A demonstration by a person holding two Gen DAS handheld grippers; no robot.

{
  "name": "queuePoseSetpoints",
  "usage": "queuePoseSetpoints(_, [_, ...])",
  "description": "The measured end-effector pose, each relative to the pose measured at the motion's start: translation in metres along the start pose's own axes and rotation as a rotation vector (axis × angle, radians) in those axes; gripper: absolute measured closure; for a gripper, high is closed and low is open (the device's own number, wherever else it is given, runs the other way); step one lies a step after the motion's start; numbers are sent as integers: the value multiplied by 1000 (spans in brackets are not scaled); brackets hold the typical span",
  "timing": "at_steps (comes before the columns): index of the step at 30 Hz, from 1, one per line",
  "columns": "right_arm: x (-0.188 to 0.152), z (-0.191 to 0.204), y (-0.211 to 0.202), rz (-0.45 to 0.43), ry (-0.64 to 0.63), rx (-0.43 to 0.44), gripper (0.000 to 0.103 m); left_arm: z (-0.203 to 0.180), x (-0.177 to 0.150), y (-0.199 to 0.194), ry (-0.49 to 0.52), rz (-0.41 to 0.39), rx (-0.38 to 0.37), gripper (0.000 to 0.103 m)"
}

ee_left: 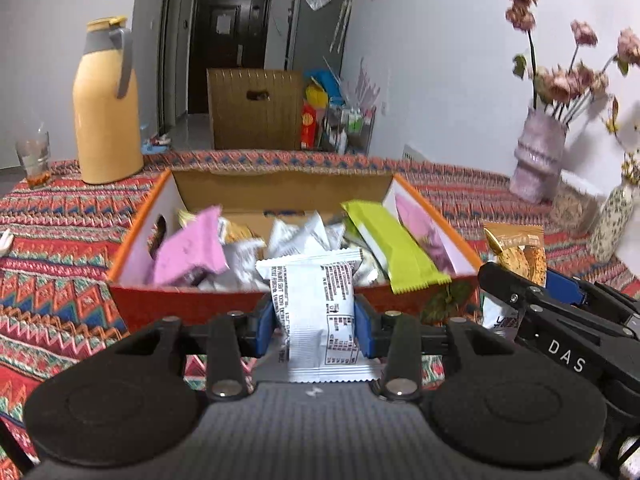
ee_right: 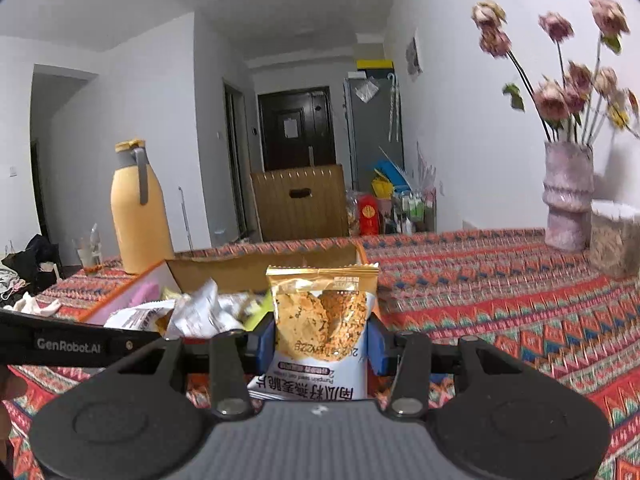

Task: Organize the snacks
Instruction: 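Lower both held packs into the cardboard box and open both tools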

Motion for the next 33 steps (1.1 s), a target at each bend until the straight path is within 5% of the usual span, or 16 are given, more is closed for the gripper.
queuePoseSetpoints(20, [63, 36, 62, -64, -60, 5, 58, 45, 68, 24, -88, -119, 60, 62])
queuePoseSetpoints(33, [48, 45, 109, -16, -79, 16, 58, 61, 64, 64, -112, -92, 123, 62])
Point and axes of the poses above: each gripper's, at about its wrist camera, not at the fingertips, and y roughly the way its jaws point, z to its left, x to its top, the point moved 4 cm from there along y, roughly the way its jaws point, and after that the axes turned 6 degrees about -y, right-handed, at the moved point
